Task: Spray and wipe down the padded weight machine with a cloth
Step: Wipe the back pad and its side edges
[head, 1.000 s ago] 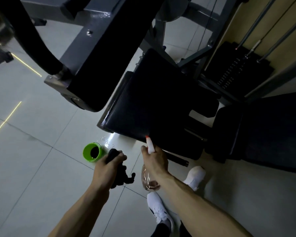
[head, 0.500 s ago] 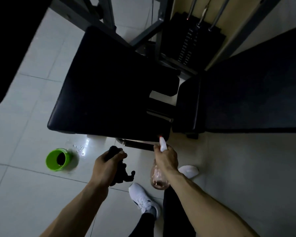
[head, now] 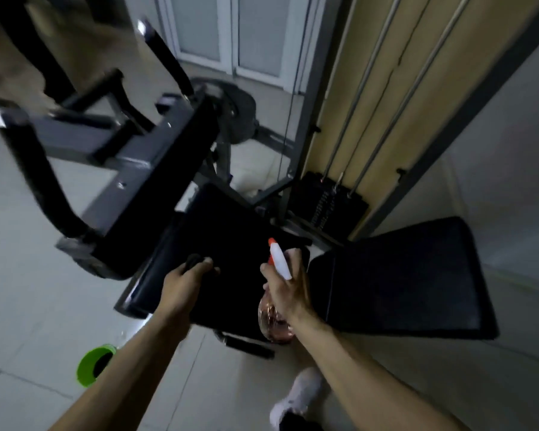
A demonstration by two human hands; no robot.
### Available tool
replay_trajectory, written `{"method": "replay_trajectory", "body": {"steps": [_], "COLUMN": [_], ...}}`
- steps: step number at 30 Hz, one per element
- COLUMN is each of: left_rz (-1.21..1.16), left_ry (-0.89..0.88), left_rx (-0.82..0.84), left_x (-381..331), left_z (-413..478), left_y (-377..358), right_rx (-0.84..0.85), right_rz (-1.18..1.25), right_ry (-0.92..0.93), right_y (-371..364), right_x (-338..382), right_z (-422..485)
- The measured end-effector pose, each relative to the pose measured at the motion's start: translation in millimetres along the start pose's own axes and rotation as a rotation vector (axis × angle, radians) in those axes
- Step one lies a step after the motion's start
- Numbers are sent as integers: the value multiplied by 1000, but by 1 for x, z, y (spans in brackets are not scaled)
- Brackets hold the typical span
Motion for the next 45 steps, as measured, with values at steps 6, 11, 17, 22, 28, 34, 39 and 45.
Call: {"method": "replay_trajectory", "body": {"steps": [6, 11, 17, 22, 28, 34, 39, 45], "left_rz": [-164, -186, -253, -286, -263, -451, -398, -385], "left_ry": [-171, -284, -296, -276, -193, -39, 1, 48], "left_rx": [-88, -218, -379, -412, -446, -76, -93, -187], "left_x": [-102, -169, -216, -219, -212, -199, -183, -138], "left_z": [4, 27, 45, 54, 57, 62, 95, 158], "left_y": [-5, 3, 3, 5, 2, -7, -36, -110], "right_rx": [7, 96, 279, 348, 438, 667, 597, 908], "right_rz": [10, 18, -95, -103, -74, 2, 243, 319], "right_ry": [359, 563, 708, 763, 777, 715, 387, -385], "right_y": [-2, -22, -61, -110, -151, -143, -98, -34], "right_x": [140, 240, 309, 332, 340, 337, 270, 154], "right_z": [31, 65, 145, 192, 204, 213, 236, 249]}}
Point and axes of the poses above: each hand's wrist, its own z-axis towards the middle knuckle, its own y-axis out of the back of the hand, x = y × z, the point moved 1 cm from there along z, towards the middle knuckle, and after that the axes turned 5 degrees about -z, right-handed, at the moved point
